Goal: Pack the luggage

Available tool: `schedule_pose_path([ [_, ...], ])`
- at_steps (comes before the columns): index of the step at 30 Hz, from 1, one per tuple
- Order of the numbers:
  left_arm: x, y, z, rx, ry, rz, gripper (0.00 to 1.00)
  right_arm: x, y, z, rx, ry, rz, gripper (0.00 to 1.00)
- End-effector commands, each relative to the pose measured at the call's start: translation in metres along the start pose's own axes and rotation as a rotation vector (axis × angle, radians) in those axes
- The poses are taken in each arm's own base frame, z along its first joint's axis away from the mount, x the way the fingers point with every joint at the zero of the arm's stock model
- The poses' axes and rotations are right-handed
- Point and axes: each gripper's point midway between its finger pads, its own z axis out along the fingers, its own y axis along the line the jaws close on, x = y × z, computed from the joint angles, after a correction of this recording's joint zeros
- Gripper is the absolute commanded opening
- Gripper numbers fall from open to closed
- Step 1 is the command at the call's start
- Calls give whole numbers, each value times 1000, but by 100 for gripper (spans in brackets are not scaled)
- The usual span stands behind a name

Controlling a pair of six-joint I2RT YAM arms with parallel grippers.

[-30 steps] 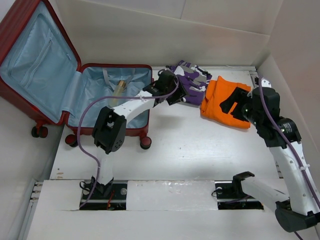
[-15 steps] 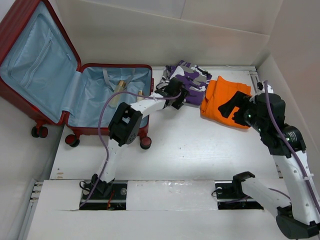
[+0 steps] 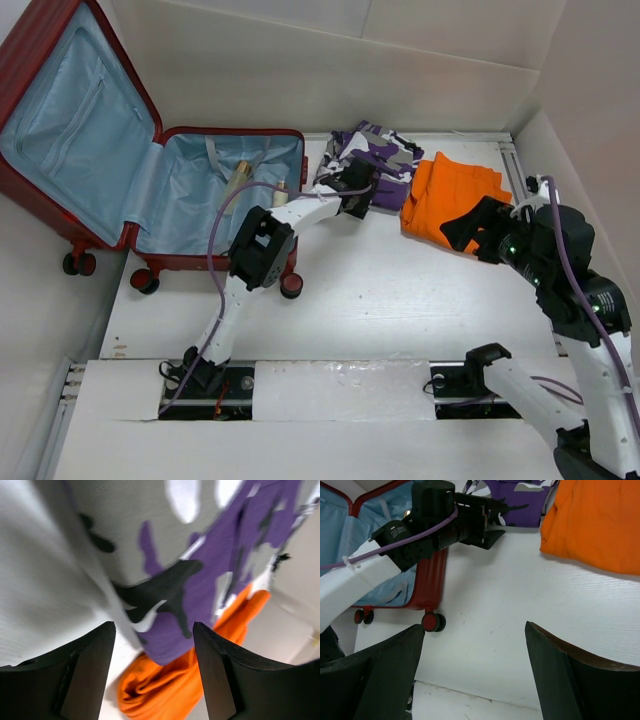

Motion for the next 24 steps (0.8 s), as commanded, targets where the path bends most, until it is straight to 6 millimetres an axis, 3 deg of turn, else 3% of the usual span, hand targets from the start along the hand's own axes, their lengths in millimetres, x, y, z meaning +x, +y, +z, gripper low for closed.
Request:
schedule_pose_path([
  [1, -9, 8, -4, -48, -93, -31, 60, 3, 10, -8, -54, 10, -29, 89],
  [5, -14, 28, 5, -100, -125, -13, 60, 5, 9, -11, -59, 4, -33, 89],
  [15, -41, 29, 33, -87, -182, 12, 60, 16, 4, -11, -59, 20, -36, 89],
  [20, -41, 31, 57, -64, -176, 7, 59, 16, 3, -11, -51, 15, -45, 89],
  [21, -42, 17, 56, -33, -185, -2, 55, 16, 3, -11, -51, 15, -45, 89],
  [24, -43, 16, 62, -22, -169, 27, 42, 15, 1, -10, -43, 10, -45, 89],
])
